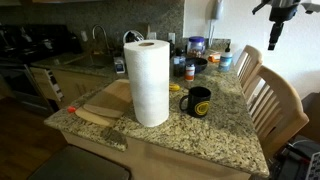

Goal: Move the black mug to the right

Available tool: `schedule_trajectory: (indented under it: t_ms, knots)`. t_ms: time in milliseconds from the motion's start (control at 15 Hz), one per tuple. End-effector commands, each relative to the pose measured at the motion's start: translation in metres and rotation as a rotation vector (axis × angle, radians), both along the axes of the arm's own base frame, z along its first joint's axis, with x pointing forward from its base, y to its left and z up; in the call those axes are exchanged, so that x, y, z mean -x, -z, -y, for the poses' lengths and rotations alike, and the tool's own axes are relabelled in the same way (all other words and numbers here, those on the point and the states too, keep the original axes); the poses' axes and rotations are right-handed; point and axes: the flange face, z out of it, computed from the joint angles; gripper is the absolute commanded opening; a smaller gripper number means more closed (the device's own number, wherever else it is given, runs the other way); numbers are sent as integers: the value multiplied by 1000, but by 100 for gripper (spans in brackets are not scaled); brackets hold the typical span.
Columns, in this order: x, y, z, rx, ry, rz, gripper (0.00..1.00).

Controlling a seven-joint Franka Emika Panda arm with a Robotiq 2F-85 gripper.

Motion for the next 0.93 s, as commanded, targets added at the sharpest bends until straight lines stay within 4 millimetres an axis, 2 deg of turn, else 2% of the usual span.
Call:
schedule_trajectory:
  t_ms: [0,400,467,533,667,867]
  knots:
    - [0,-1,0,0,0,-1,100]
    - [0,-1,0,0,0,-1,100]
    - [-7,3,-9,-22,-81,-25,100]
    - [-12,7,-19,-34,-156,-53,100]
    - [-24,19,-54,-43,-252,-84,100]
    - [-39,42,-112,-48,-404,-141,100]
